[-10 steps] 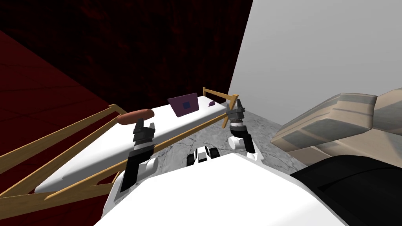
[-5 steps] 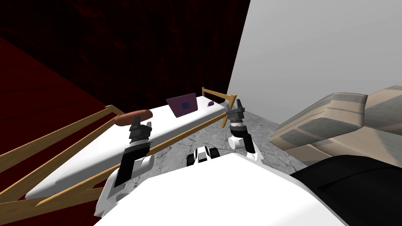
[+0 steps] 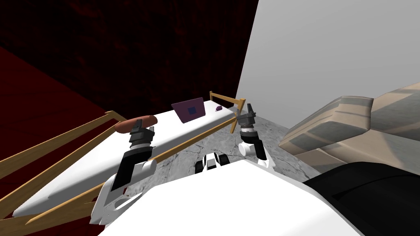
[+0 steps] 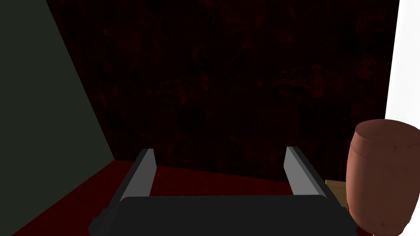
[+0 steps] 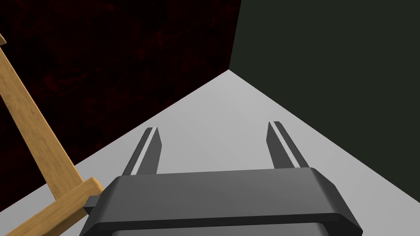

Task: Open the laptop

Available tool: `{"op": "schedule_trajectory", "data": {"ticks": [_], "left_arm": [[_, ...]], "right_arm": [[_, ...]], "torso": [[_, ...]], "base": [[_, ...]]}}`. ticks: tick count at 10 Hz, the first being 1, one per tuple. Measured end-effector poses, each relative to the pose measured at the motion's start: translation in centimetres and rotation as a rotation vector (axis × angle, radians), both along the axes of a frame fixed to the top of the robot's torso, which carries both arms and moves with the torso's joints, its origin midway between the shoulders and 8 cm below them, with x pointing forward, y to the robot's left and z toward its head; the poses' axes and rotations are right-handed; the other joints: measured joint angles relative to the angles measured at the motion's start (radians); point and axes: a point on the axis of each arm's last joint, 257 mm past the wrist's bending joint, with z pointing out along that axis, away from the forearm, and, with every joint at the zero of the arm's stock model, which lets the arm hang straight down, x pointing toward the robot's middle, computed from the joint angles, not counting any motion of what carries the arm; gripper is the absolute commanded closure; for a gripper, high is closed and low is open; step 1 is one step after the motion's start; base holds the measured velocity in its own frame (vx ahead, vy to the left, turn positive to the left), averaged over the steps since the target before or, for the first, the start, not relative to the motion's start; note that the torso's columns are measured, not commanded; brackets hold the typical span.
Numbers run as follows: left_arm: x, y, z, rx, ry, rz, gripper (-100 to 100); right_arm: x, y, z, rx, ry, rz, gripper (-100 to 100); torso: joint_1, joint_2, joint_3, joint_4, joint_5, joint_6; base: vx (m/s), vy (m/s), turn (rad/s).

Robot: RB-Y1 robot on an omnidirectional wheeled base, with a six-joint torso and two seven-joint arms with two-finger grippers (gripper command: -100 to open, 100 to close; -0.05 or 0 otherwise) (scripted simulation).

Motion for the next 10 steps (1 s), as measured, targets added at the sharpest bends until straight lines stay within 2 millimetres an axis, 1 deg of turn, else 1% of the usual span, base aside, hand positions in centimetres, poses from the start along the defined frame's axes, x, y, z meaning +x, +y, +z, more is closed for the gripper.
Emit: {"op": "schedule_trajectory", "data": {"ticks": [1,2,3,4,5,7,8,9,10], "left_arm": [[0.4,0.7,0.5,-0.004,0.005,0.014,-100],[0.6,1.3,0.2,-0.01,0.02,0.026,-100],[0.5,2.1,0.6,-0.015,0.024,0.039,-100],[0.8,2.7,0.7,-0.021,0.035,0.05,-100],[1.0,3.5,1.2,-0.026,0.036,0.063,-100],[1.3,4.4,1.0,-0.039,0.06,0.081,-100],[1.3,5.0,1.8,-0.044,0.06,0.091,-100],[1.5,5.5,1.6,-0.055,0.074,0.103,-100],[1.6,6.3,2.0,-0.062,0.077,0.115,-100]], "right_arm": [[0.0,0.0,0.0,0.0,0.0,0.0,0],[0.0,0.0,0.0,0.0,0.0,0.0,0],[0.0,0.0,0.0,0.0,0.0,0.0,0],[0.0,0.0,0.0,0.0,0.0,0.0,0],[0.0,0.0,0.0,0.0,0.0,0.0,0],[0.0,0.0,0.0,0.0,0.0,0.0,0],[0.0,0.0,0.0,0.0,0.0,0.0,0],[0.0,0.0,0.0,0.0,0.0,0.0,0],[0.0,0.0,0.0,0.0,0.0,0.0,0]], "torso": [[0.0,0.0,0.0,0.0,0.0,0.0],[0.0,0.0,0.0,0.0,0.0,0.0],[0.0,0.0,0.0,0.0,0.0,0.0],[0.0,0.0,0.0,0.0,0.0,0.0],[0.0,0.0,0.0,0.0,0.0,0.0],[0.001,0.0,0.0,0.0,0.0,0.0],[0.0,0.0,0.0,0.0,0.0,0.0],[0.0,0.0,0.0,0.0,0.0,0.0],[0.0,0.0,0.0,0.0,0.0,0.0]], "base": [[0.001,-0.014,-0.038],[0.001,-0.019,-0.065],[0.002,-0.014,-0.031],[0.005,-0.019,-0.077],[0.004,-0.013,-0.033],[0.002,-0.006,-0.033],[0.004,-0.01,-0.053],[0.007,-0.014,-0.091],[0.008,-0.011,-0.044]]}}
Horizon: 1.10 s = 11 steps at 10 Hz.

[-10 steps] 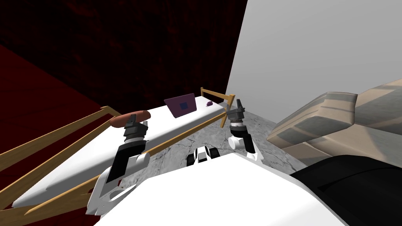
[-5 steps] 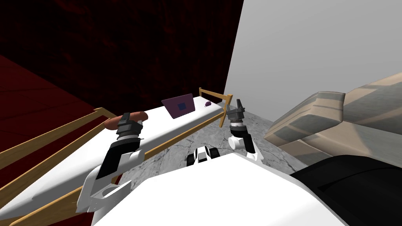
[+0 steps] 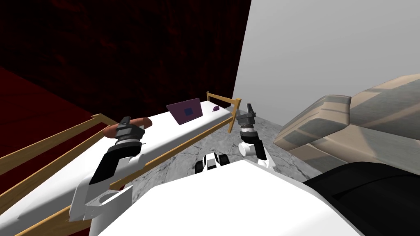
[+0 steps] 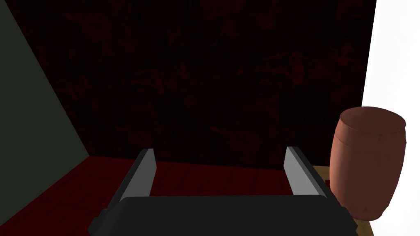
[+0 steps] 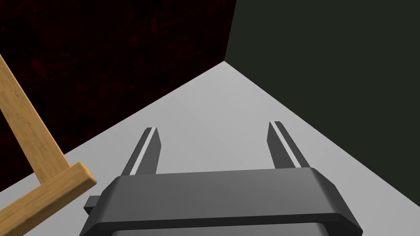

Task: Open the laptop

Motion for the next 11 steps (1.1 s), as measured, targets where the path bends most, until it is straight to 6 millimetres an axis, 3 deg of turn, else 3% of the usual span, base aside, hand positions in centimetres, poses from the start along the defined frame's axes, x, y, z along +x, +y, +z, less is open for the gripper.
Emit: {"op": "schedule_trajectory", "data": {"ticks": [11], "left_arm": [[0.9,4.8,0.7,-0.101,0.095,0.095,-100]], "right_arm": [[0.0,0.0,0.0,0.0,0.0,0.0,0]], "torso": [[0.0,0.0,0.0,0.0,0.0,0.0]], "base": [[0.009,-0.007,-0.052]]}}
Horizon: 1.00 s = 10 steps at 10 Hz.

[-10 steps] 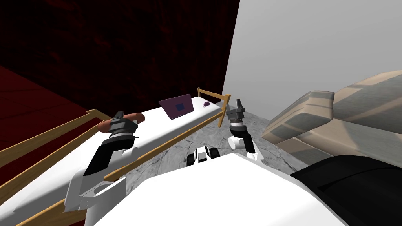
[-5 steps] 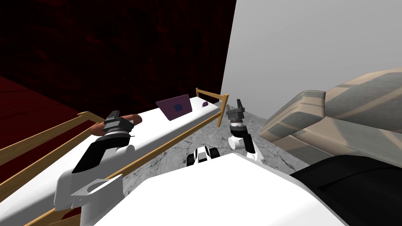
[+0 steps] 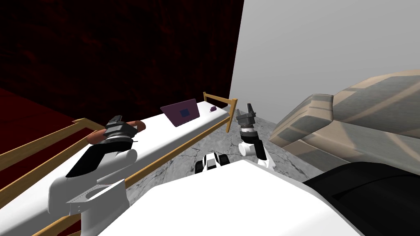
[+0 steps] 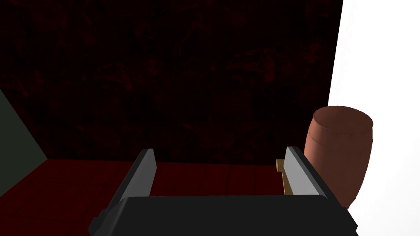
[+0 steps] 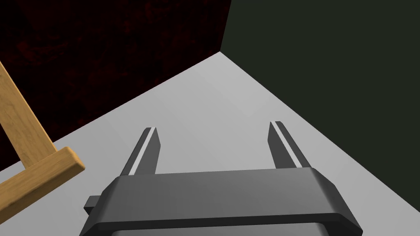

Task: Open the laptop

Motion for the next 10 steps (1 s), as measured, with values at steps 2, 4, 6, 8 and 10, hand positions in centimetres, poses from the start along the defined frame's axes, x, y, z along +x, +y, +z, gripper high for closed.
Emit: {"op": "schedule_trajectory", "data": {"ticks": [2,4,6,8,10], "left_arm": [[0.2,0.6,-0.3,-0.02,0.024,0.013,-100],[0.2,1.3,-0.1,-0.042,0.042,0.027,-100],[0.3,1.9,-0.2,-0.069,0.064,0.042,-100],[0.5,2.5,-0.3,-0.089,0.088,0.054,-100],[0.6,3.1,-0.5,-0.114,0.113,0.066,-100]], "right_arm": [[0.0,0.0,0.0,0.0,0.0,0.0,0],[0.0,0.0,0.0,0.0,0.0,0.0,0],[0.0,0.0,0.0,0.0,0.0,0.0,0],[0.0,0.0,0.0,0.0,0.0,0.0,0],[0.0,0.0,0.0,0.0,0.0,0.0,0]], "torso": [[0.001,0.001,0.0,0.0,0.0,-0.001],[0.0,0.0,0.0,0.0,0.0,0.0],[0.001,0.0,0.0,0.0,0.0,-0.001],[0.0,0.001,0.0,0.0,0.0,0.0],[0.0,0.0,0.0,0.0,0.0,0.0]], "base": [[0.01,-0.002,-0.051],[0.022,-0.002,-0.113],[0.016,0.0,-0.012],[0.017,0.0,-0.108],[0.027,0.002,-0.084]]}}
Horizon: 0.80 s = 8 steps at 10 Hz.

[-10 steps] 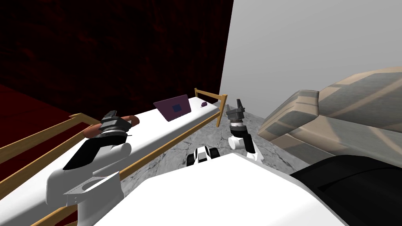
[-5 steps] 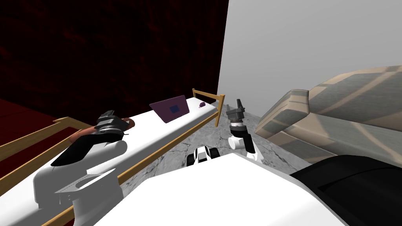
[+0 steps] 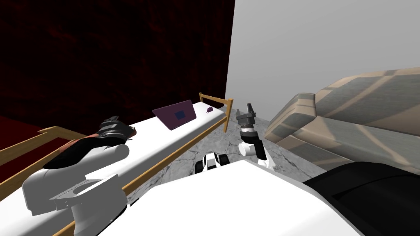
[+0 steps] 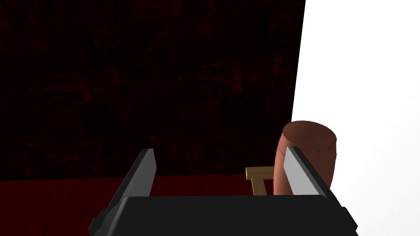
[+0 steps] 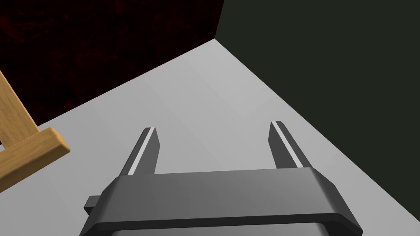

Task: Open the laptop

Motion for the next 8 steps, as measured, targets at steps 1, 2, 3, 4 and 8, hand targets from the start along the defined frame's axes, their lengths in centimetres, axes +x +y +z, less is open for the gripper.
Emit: {"op": "schedule_trajectory", "data": {"ticks": [1,2,3,4,8], "left_arm": [[0.1,0.2,-0.3,-0.013,0.015,0.006,-100],[0.0,0.4,-0.7,-0.023,0.031,0.011,-100],[0.1,0.6,-0.6,-0.032,0.041,0.015,-100],[0.2,0.7,-0.8,-0.044,0.057,0.02,-100],[0.2,1.3,-1.4,-0.08,0.111,0.038,-100]], "right_arm": [[0.0,0.0,0.0,0.0,0.0,0.0,0],[0.0,0.0,0.0,0.0,0.0,0.0,0],[0.0,0.0,0.0,0.0,0.0,0.0,0],[0.0,0.0,0.0,0.0,0.0,0.0,0],[0.0,0.0,0.0,0.0,0.0,0.0,0]], "torso": [[0.0,0.0,0.0,0.0,0.0,0.0],[0.0,0.001,0.001,0.0,0.0,-0.001],[0.0,0.001,0.001,0.0,0.0,0.0],[0.0,0.001,0.0,0.0,0.0,0.0],[0.0,0.0,0.0,0.0,0.0,0.0]], "base": [[0.012,0.005,-0.004],[0.021,0.004,-0.113],[0.023,0.006,-0.073],[0.011,0.003,-0.002],[0.025,0.01,-0.102]]}}
